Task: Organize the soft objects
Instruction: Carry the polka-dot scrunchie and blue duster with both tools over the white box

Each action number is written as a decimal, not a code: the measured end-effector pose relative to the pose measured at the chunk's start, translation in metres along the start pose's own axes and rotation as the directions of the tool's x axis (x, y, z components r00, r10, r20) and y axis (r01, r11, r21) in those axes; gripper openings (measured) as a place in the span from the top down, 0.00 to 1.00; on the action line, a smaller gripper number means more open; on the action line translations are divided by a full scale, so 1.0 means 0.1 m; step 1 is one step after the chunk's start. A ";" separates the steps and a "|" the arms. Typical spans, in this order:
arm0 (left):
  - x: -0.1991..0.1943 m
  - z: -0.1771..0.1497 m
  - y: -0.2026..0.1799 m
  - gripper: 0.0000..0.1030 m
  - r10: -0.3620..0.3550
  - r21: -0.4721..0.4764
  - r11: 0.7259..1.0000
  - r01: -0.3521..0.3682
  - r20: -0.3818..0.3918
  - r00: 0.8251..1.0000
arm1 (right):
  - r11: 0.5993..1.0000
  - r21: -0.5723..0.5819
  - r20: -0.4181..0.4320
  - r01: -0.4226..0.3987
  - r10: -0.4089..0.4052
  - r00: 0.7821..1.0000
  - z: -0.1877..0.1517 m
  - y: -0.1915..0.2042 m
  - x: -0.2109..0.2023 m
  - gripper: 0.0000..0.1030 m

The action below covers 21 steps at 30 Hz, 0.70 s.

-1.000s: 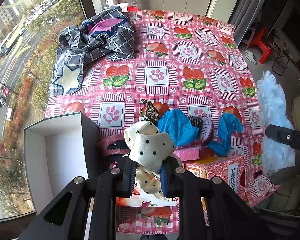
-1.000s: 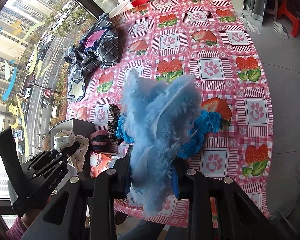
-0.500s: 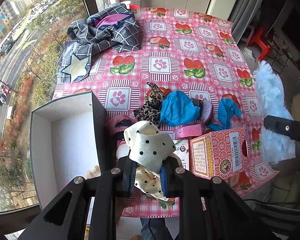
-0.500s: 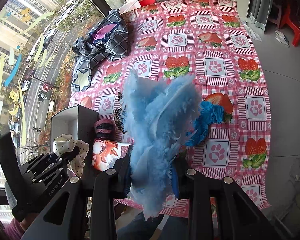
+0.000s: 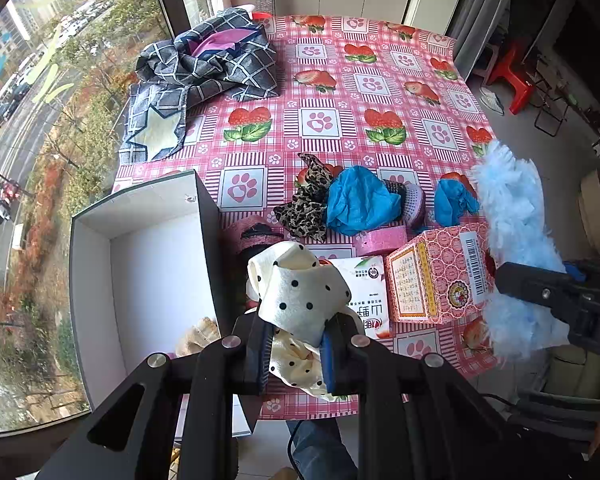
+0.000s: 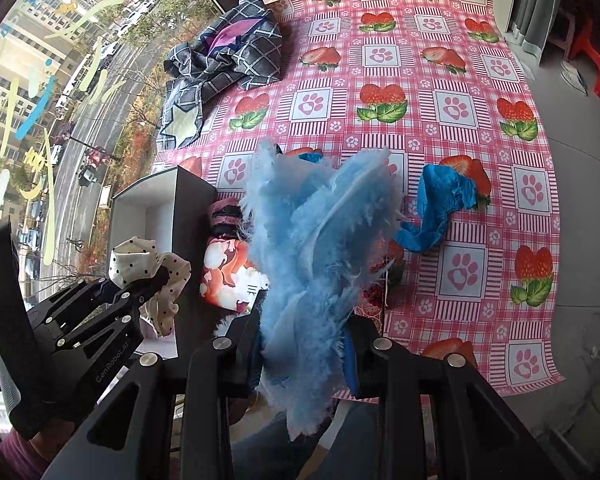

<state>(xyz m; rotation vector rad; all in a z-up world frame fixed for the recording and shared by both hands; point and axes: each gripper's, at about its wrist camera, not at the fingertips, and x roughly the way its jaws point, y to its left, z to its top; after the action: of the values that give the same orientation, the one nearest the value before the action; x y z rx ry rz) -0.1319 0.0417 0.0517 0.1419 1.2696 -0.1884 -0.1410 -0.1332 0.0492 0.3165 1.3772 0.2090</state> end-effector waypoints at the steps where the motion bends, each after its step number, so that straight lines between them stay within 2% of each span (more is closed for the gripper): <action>1: -0.01 0.00 0.02 0.79 0.001 -0.003 1.000 -0.001 0.003 1.000 | 1.000 -0.005 -0.001 -0.002 0.002 1.000 0.00 0.03 0.01 0.68; 21: -0.17 -0.22 0.66 0.79 0.047 -0.151 0.988 -0.042 0.028 0.998 | 0.990 -0.138 -0.035 -0.023 0.018 0.999 0.05 0.66 0.19 0.68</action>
<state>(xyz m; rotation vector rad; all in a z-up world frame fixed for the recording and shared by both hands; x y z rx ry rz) -0.1431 0.1116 0.0614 0.0378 1.2429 -0.0559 -0.1301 -0.0649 0.0547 0.2119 1.3857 0.3266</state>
